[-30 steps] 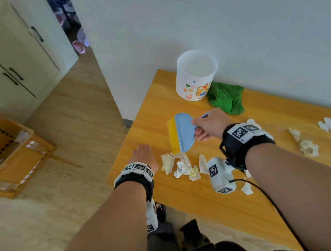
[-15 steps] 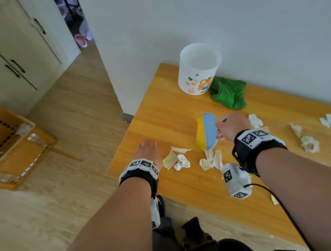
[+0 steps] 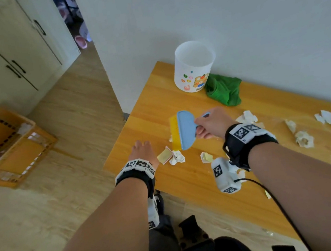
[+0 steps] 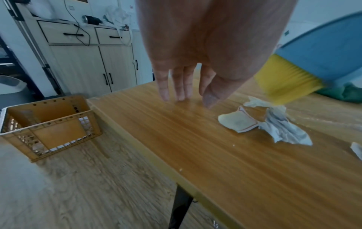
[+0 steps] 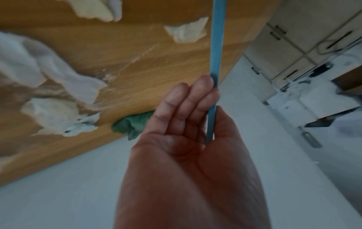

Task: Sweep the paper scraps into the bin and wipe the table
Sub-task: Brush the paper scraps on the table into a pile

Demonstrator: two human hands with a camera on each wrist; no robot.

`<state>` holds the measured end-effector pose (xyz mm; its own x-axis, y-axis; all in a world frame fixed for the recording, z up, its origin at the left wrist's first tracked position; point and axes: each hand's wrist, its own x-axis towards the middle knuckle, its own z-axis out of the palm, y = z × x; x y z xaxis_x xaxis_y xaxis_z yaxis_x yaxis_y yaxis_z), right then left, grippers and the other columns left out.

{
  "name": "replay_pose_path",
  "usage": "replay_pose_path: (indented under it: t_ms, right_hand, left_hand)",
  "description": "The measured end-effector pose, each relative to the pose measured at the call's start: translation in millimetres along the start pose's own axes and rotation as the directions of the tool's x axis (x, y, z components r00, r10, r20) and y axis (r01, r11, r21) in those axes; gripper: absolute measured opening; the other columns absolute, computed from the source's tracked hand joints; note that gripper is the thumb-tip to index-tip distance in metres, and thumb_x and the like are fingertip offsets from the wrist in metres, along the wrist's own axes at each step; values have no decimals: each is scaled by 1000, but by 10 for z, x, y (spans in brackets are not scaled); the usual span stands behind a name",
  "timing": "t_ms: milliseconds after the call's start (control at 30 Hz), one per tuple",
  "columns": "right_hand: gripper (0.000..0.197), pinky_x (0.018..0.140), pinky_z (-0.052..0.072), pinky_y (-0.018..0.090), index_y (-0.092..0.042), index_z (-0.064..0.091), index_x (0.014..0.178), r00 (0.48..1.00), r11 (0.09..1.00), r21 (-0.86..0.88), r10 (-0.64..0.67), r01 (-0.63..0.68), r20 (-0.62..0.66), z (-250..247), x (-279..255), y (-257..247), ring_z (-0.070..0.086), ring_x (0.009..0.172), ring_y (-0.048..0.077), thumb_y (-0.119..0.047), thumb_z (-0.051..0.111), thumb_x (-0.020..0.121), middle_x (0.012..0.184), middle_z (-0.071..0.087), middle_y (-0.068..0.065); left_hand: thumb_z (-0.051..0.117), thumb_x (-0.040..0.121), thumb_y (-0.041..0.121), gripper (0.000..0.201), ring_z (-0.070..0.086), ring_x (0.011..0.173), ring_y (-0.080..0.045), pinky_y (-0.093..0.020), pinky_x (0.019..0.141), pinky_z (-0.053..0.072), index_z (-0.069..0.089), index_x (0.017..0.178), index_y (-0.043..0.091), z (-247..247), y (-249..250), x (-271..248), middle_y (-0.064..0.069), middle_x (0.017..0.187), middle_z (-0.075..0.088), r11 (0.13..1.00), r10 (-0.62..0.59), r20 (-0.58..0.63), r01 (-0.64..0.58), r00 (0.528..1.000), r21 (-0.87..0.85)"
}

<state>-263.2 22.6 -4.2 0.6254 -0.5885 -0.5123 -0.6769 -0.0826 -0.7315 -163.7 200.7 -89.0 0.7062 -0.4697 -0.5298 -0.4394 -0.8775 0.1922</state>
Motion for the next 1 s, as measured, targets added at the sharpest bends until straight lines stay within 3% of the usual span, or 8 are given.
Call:
replay_pose_path:
  t_ms: [133, 367, 533, 667, 733, 800, 900, 1000]
  right_hand:
    - [25, 70, 60, 36, 7, 68, 84, 995, 994, -96, -38, 47, 87, 320, 14, -39, 71, 66, 26, -15, 57, 91, 76, 73, 18]
    - [25, 63, 53, 34, 4, 66, 79, 996, 977, -211, 20, -1, 89, 323, 49, 148, 64, 59, 25, -16, 57, 90, 68, 70, 17]
    - [10, 57, 39, 32, -10, 56, 73, 998, 972, -228, 51, -57, -28, -46, 27, 328, 52, 58, 22, -12, 56, 83, 62, 59, 16]
    - [29, 61, 56, 35, -3, 63, 55, 970, 943, -308, 49, -124, -239, -444, -58, 535, 67, 59, 30, -15, 55, 80, 61, 70, 15]
    - [29, 57, 54, 34, -1, 69, 61, 946, 928, -338, 40, -155, -323, -634, -143, 596, 68, 62, 31, -15, 55, 80, 64, 72, 13]
    - [26, 51, 45, 28, 0, 71, 66, 929, 933, -326, 20, -150, -369, -787, -206, 636, 65, 60, 30, -14, 55, 80, 65, 71, 13]
    - [21, 59, 54, 34, -2, 68, 63, 923, 972, -219, -8, -82, -384, -913, -283, 673, 65, 59, 27, -15, 58, 77, 59, 69, 10]
    - [16, 55, 53, 28, 3, 66, 72, 969, 993, -99, 43, -69, -243, -885, -324, 703, 59, 47, 17, -10, 62, 81, 55, 63, 8]
  left_hand:
    - [49, 92, 4, 55, 34, 135, -28, -39, 104, 43, 35, 144, 12, 55, -126, -107, -12, 149, 26, 1000, -11, -11, 10, 1000, -15]
    - [49, 88, -3, 63, 32, 135, -29, -38, 103, 44, 32, 146, 13, 95, -152, -162, -11, 151, 24, 999, 3, -16, -3, 1000, -39]
    - [52, 92, 5, 61, 30, 138, -30, -39, 105, 42, 30, 148, 13, 96, 27, -158, -12, 153, 23, 999, 31, 1, -31, 1000, -44]
    - [50, 94, 5, 62, 24, 142, -32, -41, 110, 37, 27, 150, 14, 85, 255, -140, -13, 156, 18, 997, 71, 15, -71, 997, -40]
    - [49, 95, 6, 61, 21, 144, -32, -42, 111, 37, 25, 151, 14, 90, 375, -141, -12, 157, 16, 995, 94, 22, -94, 995, -33]
    - [49, 96, 8, 60, 22, 144, -32, -42, 111, 37, 25, 151, 14, 110, 483, -144, -12, 158, 15, 993, 120, 28, -120, 992, -20]
    - [50, 94, 7, 55, 31, 137, -31, -41, 106, 42, 32, 146, 12, 153, 633, -168, -13, 153, 22, 989, 150, 16, -150, 989, -1]
    - [50, 93, 5, 54, 34, 134, -31, -40, 102, 44, 34, 144, 12, 187, 762, -207, -12, 151, 24, 985, 173, 17, -173, 985, 9]
